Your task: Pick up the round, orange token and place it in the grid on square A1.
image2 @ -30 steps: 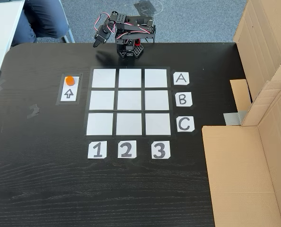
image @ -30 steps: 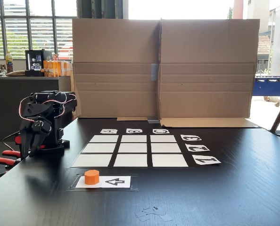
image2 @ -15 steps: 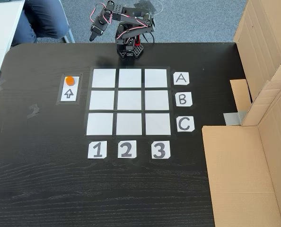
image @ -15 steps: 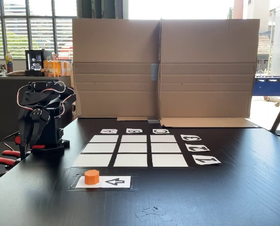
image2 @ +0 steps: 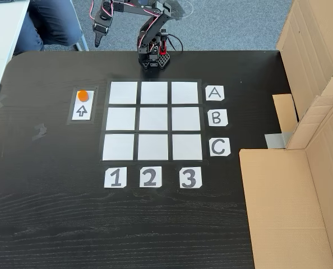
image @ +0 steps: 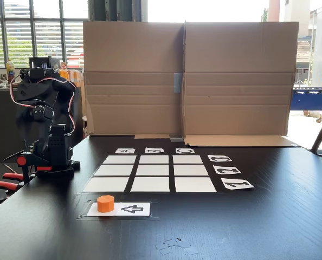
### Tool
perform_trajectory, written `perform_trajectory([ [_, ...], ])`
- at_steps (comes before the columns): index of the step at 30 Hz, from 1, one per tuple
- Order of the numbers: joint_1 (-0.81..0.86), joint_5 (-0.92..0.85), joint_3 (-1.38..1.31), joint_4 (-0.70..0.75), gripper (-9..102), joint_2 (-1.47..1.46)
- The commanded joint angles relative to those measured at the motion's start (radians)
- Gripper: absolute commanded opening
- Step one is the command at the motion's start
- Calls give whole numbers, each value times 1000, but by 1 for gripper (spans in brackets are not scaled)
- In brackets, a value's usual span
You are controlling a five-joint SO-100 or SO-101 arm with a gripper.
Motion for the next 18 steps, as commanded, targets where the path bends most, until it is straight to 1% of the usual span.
perform_trajectory([
  [1,-31,-3,-74,3,19,-71],
  [8,-133,-5,-172,5,19,-232],
  [18,-236,2,-250,-3,24,-376],
])
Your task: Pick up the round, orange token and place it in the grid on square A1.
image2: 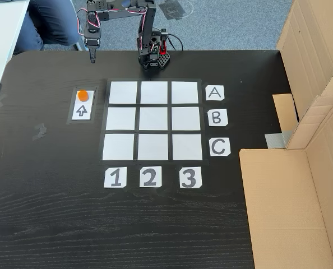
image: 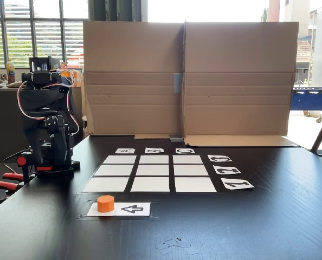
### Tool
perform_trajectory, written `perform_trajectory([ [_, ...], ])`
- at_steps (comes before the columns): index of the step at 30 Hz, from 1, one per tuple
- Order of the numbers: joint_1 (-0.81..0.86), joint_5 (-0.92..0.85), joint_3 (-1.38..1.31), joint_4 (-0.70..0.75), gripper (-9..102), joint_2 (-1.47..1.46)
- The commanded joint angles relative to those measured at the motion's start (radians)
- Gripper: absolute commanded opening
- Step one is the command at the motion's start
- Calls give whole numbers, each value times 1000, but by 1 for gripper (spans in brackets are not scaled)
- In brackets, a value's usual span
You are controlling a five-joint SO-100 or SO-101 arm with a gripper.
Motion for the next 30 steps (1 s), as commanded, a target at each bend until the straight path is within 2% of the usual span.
perform_trajectory([
  [1,-31,3,-57,-5,24,-25],
  [13,-170,121,-302,-11,24,-273],
  [30,-348,192,-581,-6,28,-638],
])
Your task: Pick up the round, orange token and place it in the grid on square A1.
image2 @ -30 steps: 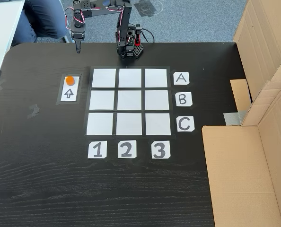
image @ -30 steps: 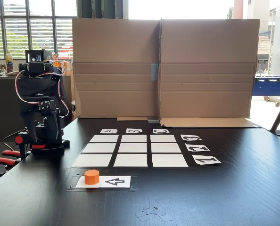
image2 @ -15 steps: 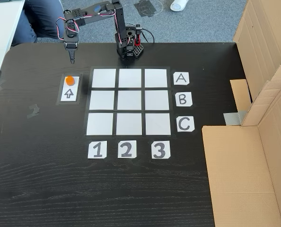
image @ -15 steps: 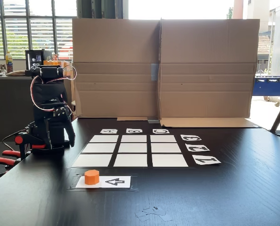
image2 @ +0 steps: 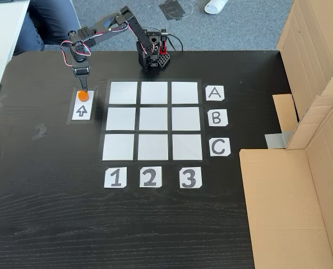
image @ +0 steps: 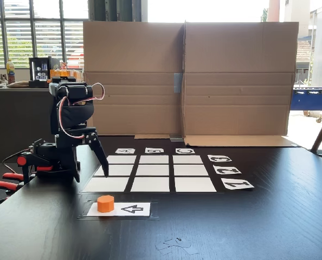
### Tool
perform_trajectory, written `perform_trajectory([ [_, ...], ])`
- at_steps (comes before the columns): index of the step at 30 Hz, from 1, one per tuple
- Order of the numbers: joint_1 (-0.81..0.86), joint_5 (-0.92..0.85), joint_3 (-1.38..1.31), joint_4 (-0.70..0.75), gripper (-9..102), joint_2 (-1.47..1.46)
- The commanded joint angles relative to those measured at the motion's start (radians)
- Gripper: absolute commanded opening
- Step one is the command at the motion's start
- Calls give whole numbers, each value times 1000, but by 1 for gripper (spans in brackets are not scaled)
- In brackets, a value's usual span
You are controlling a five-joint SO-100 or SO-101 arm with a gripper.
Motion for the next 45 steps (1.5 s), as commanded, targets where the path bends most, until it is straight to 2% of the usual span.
perform_trajectory([
  [1,-34,17,-69,6,28,-37],
  [15,-75,29,-121,8,30,-150],
  [45,-21,35,-267,-3,30,-282],
])
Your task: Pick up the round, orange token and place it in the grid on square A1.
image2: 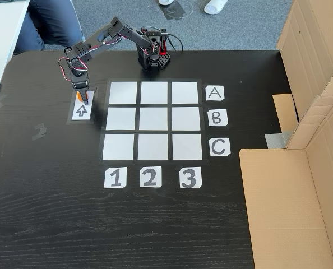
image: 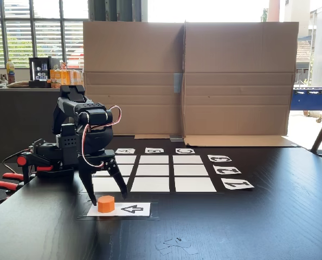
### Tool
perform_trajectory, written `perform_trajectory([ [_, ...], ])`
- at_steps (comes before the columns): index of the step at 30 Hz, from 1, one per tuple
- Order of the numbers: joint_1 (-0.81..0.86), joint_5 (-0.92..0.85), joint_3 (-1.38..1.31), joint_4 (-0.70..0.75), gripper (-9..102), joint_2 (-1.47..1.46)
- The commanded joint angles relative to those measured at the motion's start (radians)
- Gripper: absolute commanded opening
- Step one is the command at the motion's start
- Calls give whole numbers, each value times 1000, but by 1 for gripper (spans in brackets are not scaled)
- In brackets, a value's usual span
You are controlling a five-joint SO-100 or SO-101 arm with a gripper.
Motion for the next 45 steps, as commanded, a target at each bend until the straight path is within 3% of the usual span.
perform_trajectory([
  [1,11,6,-51,-5,30,-2],
  [16,17,8,-81,-5,26,-18],
  [28,9,3,-91,2,5,-20],
  [36,9,9,-92,23,5,51],
  [45,21,20,-9,40,5,325],
])
